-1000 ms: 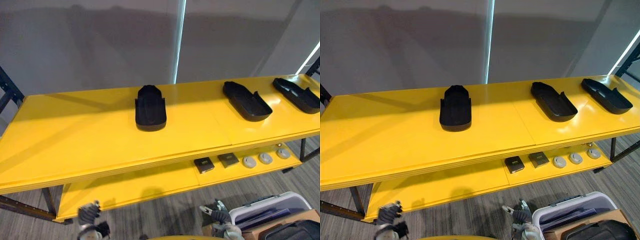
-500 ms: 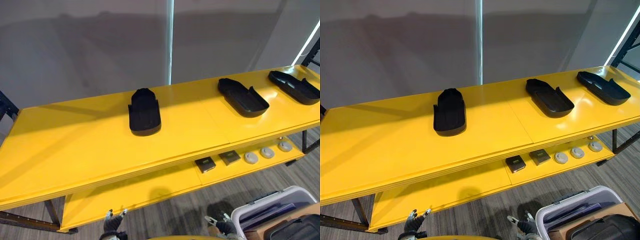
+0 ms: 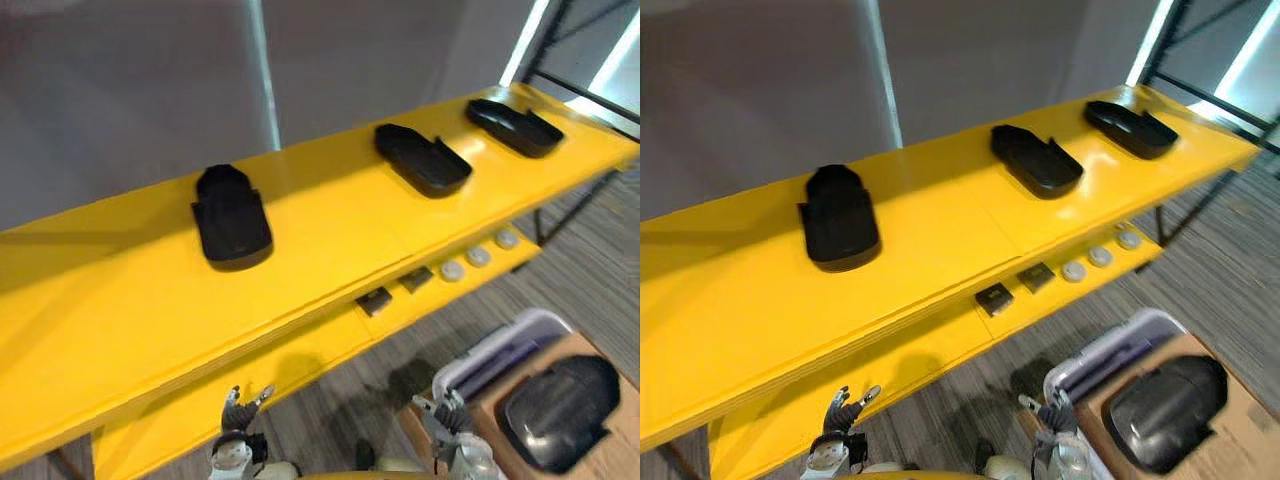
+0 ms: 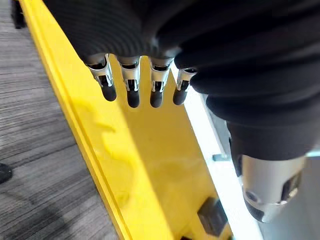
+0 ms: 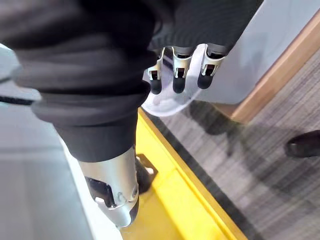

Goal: Walk over and take plastic housings, then place them on the shelf

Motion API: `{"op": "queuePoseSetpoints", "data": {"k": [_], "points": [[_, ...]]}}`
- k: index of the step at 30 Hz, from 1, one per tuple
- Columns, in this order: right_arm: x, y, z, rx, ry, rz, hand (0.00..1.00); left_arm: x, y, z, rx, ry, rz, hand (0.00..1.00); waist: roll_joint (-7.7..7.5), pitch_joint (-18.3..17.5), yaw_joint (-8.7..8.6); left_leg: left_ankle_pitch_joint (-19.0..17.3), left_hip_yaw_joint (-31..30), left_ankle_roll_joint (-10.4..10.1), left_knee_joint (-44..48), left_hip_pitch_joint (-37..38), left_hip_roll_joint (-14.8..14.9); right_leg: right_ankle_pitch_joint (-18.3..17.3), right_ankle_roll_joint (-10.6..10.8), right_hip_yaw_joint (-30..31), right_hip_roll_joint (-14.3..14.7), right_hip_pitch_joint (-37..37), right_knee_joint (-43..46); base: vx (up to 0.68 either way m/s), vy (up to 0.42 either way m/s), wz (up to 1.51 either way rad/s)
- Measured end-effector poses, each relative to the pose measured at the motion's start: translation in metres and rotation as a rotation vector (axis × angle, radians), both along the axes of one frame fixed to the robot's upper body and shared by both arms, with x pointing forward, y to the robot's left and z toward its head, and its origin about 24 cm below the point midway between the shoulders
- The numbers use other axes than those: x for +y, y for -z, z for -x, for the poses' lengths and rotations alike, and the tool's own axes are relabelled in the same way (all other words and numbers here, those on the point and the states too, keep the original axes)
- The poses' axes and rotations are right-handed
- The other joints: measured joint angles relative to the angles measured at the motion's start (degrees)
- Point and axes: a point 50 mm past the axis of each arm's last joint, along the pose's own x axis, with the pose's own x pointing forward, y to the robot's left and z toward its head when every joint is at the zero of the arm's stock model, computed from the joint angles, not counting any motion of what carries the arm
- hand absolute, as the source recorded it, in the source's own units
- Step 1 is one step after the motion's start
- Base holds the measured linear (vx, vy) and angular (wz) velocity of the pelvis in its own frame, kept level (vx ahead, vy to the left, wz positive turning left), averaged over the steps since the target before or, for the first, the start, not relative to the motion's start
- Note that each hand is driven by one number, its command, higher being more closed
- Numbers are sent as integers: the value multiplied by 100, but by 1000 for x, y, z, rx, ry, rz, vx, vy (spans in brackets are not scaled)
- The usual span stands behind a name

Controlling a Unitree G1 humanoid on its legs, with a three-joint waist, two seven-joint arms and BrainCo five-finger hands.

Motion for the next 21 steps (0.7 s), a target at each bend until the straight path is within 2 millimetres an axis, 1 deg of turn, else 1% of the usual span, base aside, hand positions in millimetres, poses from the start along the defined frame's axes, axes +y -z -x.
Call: {"op": "queuePoseSetpoints", "data": {"k": [1,2,3,4,5,6,8,9,10,11,12,13,14,15,16,18,19,20,21], "points": [[-1,-7,-10,-40,5,12,0,3,-5,-5,-26,4,-17,0,-45,79,27,-105,398,84,195,-116,122,-73,-8,81,-13,-172,-62,-187,95,-185],[-3,-12,-14,-64,10,23,0,5,-11,-16,-63,19,-35,0,-89,199,37,-145,770,159,177,-116,167,-162,-102,-393,-180,-305,-50,-204,88,-155],[-4,-12,-14,-66,10,26,0,4,-13,-19,-76,24,-36,0,-41,275,51,-148,970,193,169,-107,210,-143,-71,-744,-308,-391,98,-221,105,-166],[-3,-12,-15,-64,7,23,0,8,-15,-21,-83,23,-48,0,-135,292,77,-147,1424,208,107,-10,245,-258,-124,-1734,-672,-602,759,-200,85,-144],[-4,-11,-12,-56,9,25,0,11,-15,-19,-77,23,-55,0,-132,289,70,-147,1656,210,80,46,286,-456,-195,-2175,-832,-579,1134,-141,75,-139],[-4,-10,-10,-49,11,28,0,12,-15,-19,-77,24,-60,0,-109,296,59,-146,1786,209,61,125,335,-580,-208,-2373,-899,-507,1308,-53,30,-109],[-7,-2,-4,0,2,33,0,19,-15,-18,-72,28,-80,0,-90,288,31,-119,2241,167,67,189,479,-924,-171,-2822,-1032,-116,1511,-23,-23,-105],[-7,0,-3,15,-3,34,0,20,-15,-18,-69,29,-84,0,-90,288,27,-108,2335,148,80,179,500,-992,-140,-2939,-1096,-4,1463,-29,-62,-88],[-9,3,-4,36,-13,39,0,22,-14,-17,-59,33,-90,0,-105,278,53,-78,2432,97,111,163,490,-996,-123,-3075,-1192,169,1227,-7,-98,-99],[-12,5,-6,59,-25,52,0,26,-11,-15,-37,37,-99,0,-118,258,61,-47,2371,52,139,108,465,-939,-14,-2991,-1088,285,668,-14,-172,-99],[-17,6,-7,73,-31,66,0,24,-7,-12,-15,36,-91,0,17,268,21,44,2209,-33,146,43,547,-755,-72,-2891,-948,311,412,12,-224,-100],[-24,7,-6,89,-31,85,0,17,-4,-9,-1,51,-75,0,187,269,2,102,2010,-99,150,39,600,-568,-111,-2714,-783,422,123,39,-238,-87],[-28,8,-3,105,-35,97,0,12,-2,-7,9,56,-59,0,286,270,8,123,1957,-135,175,96,679,-476,-152,-2575,-664,476,-34,60,-181,-78],[-28,8,-3,106,-37,100,0,10,0,-5,16,54,-52,0,298,269,7,124,1929,-137,234,101,738,-464,-167,-2534,-613,496,-71,56,-166,-62],[-29,10,0,117,-36,99,0,9,2,-4,25,53,-47,0,340,264,-55,124,1875,-137,451,100,832,-429,-221,-2420,-511,596,-178,40,-124,-40],[-31,10,2,122,-33,105,0,8,3,-2,34,53,-41,0,335,268,-77,131,1745,-131,782,84,963,-398,-266,-2224,-395,697,-269,53,-143,-56],[-32,10,2,123,-23,110,0,6,3,-3,31,59,-37,0,304,294,-81,170,1321,-54,997,-48,909,-384,-278,-2056,-393,745,-298,39,-96,-59],[-32,9,2,123,-17,111,0,5,3,-3,30,61,-33,0,252,325,-76,110,945,-96,962,-83,787,-371,-264,-1968,-416,763,-316,32,1,-62],[-36,8,1,116,7,109,0,1,3,-4,28,67,-25,0,224,343,-72,55,196,-182,713,-117,428,-338,-255,-1775,-490,777,-355,32,88,-72]]}}
